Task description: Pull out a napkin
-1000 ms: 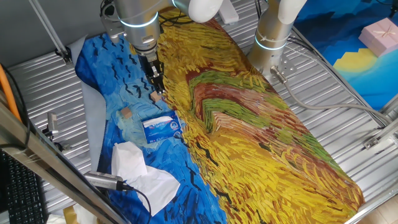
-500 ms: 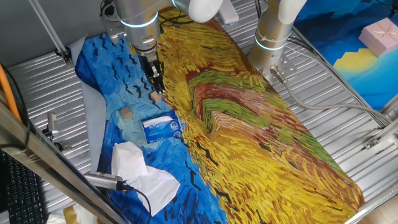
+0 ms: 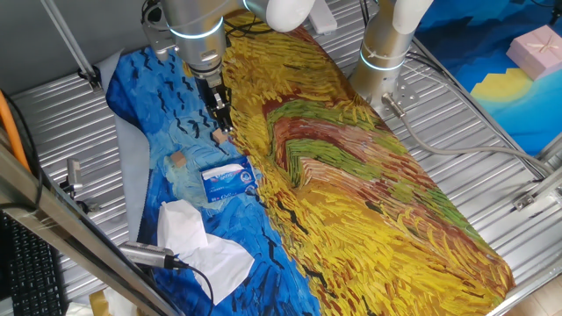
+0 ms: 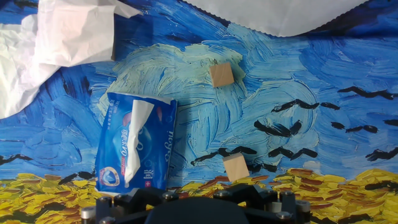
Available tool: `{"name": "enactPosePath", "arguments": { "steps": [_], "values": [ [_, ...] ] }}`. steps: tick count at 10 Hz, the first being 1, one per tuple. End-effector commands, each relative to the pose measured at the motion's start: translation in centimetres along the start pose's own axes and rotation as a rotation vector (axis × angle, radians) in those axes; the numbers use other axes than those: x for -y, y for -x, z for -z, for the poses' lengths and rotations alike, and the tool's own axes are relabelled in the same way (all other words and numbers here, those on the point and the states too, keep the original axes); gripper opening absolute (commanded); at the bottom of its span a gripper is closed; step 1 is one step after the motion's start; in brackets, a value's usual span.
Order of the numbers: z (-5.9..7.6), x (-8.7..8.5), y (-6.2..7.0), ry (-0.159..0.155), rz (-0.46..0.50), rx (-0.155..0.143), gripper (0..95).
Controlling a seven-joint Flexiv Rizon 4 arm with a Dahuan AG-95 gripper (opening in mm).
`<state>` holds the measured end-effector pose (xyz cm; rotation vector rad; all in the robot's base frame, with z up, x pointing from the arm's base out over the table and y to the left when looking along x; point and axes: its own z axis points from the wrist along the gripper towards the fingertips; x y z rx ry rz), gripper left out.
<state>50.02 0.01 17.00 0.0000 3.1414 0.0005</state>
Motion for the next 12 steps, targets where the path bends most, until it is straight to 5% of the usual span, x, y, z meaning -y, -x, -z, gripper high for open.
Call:
{"name": "enactPosePath", "arguments": {
  "steps": [1, 8, 9, 10, 12],
  "values": [
    [0.00, 0.01, -0.02, 0.006, 0.026, 0.057, 0.0],
    [0.06, -0.01, -0.04, -0.034, 0.031, 0.033, 0.0],
    [0.07, -0.01, -0.08, -0.038, 0.024, 0.039, 0.0],
    [0.34, 0.05, -0.07, -0.035, 0.047, 0.103, 0.0],
    [0.38, 0.07, -0.06, -0.035, 0.006, 0.120, 0.0]
  ]
}}
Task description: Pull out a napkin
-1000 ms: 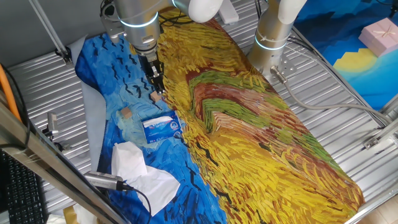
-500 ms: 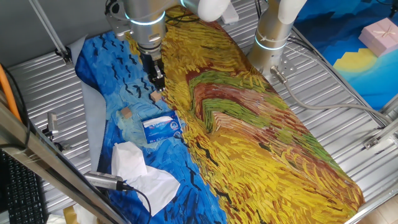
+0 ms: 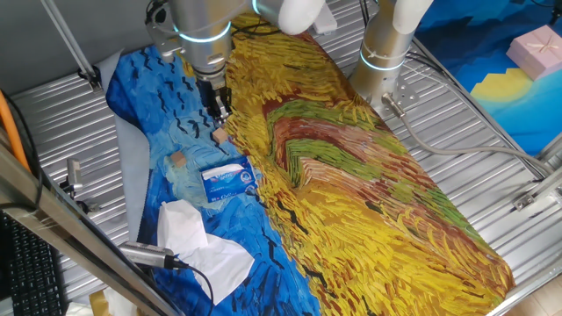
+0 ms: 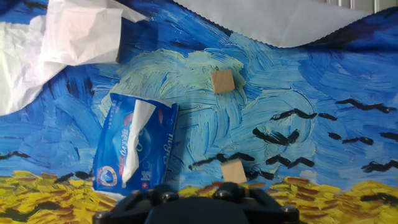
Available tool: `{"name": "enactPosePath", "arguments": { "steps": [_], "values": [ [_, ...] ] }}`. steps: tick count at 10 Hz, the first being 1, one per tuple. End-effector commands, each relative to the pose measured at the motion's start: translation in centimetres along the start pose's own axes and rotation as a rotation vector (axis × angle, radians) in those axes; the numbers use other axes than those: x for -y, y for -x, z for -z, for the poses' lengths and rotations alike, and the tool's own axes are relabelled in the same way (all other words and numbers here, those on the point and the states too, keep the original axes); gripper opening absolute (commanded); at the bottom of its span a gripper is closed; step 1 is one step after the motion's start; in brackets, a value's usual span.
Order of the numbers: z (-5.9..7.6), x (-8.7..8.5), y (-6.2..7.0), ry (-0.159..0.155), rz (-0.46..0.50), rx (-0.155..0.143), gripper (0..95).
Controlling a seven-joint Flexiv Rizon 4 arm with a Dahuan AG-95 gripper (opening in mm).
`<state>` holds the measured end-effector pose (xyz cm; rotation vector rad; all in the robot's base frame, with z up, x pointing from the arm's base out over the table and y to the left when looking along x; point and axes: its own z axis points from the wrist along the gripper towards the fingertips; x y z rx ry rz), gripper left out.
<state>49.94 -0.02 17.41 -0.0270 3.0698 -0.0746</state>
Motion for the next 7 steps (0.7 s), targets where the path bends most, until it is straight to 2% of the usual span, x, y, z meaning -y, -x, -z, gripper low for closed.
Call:
{"name": "enactPosePath", "arguments": {
  "steps": [1, 3, 7],
  "values": [
    [-0.04, 0.04, 0.03, 0.019, -0.049, 0.035, 0.0],
    [0.03, 0.07, 0.04, 0.021, -0.072, 0.026, 0.0],
    [-0.01, 0.06, 0.05, 0.052, -0.102, 0.017, 0.0]
  ]
}}
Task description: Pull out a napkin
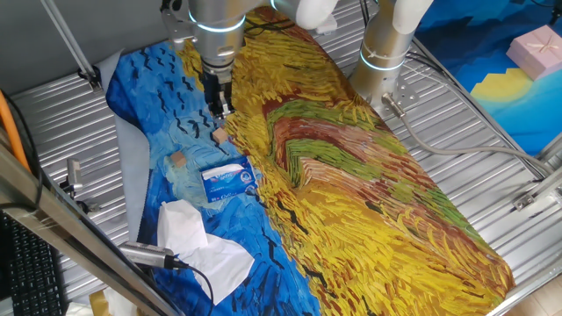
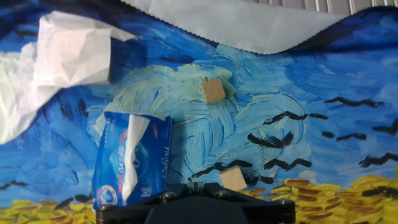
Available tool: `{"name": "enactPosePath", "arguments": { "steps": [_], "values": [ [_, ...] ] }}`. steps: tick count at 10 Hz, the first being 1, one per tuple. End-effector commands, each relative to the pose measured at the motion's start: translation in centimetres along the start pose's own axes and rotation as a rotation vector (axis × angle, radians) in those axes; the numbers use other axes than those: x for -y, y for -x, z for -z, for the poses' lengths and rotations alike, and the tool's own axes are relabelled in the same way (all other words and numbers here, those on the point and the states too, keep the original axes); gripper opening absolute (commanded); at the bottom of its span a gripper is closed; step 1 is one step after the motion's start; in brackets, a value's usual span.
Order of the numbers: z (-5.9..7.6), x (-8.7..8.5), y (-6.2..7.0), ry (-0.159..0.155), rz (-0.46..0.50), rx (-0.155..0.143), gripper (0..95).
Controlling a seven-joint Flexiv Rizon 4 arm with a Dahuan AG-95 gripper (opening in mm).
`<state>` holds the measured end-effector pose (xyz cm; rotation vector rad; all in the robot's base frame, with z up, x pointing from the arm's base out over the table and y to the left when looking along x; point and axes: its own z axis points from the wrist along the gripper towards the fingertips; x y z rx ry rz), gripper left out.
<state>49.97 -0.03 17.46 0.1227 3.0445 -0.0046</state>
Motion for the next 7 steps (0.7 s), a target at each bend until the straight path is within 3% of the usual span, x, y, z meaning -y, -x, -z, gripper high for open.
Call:
{"name": "enactPosePath", "arguments": {
  "steps": [1, 3, 7],
  "values": [
    [-0.10, 0.04, 0.00, 0.013, -0.003, -0.010, 0.0],
    [-0.30, 0.00, -0.07, 0.015, -0.002, -0.028, 0.0],
    [-0.32, 0.00, -0.09, 0.021, -0.003, -0.029, 0.0]
  ]
}}
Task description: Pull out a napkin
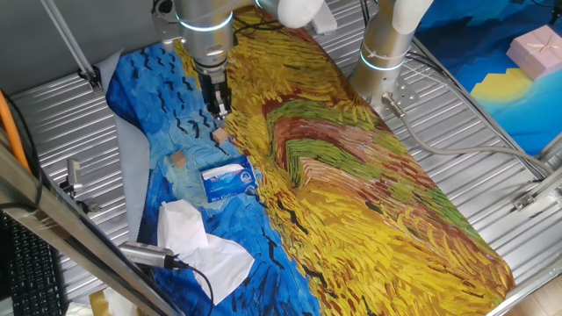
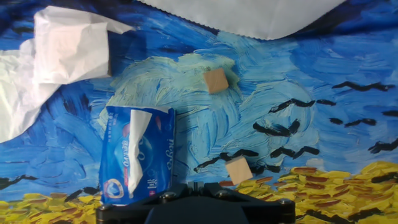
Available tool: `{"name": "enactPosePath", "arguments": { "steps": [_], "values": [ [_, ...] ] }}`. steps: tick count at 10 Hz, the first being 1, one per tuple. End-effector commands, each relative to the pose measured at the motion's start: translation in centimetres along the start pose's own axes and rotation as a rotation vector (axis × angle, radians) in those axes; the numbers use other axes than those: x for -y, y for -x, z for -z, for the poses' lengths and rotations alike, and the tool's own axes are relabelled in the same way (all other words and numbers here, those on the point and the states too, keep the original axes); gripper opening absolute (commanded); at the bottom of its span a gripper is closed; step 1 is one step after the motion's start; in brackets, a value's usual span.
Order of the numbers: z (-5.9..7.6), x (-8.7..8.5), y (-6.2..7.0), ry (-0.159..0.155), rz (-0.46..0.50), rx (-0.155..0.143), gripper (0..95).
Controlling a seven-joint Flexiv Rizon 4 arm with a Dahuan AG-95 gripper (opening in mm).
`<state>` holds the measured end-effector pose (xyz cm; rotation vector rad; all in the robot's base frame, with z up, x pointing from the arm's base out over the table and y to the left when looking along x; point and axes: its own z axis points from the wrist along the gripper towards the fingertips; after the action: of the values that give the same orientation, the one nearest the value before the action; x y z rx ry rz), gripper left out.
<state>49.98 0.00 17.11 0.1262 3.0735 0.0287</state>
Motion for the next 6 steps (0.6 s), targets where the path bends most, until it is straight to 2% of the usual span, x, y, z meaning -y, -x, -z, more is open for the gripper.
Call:
{"name": "enactPosePath", "arguments": {
  "steps": [1, 2, 5, 6],
  "values": [
    [0.02, 0.03, -0.08, 0.003, -0.004, -0.002, 0.0],
    [-0.02, 0.02, -0.09, 0.004, -0.004, -0.003, 0.0],
    [0.03, -0.01, -0.03, 0.034, -0.016, -0.006, 0.0],
    [-0.03, -0.38, 0.22, 0.032, -0.020, -0.008, 0.0]
  ]
}}
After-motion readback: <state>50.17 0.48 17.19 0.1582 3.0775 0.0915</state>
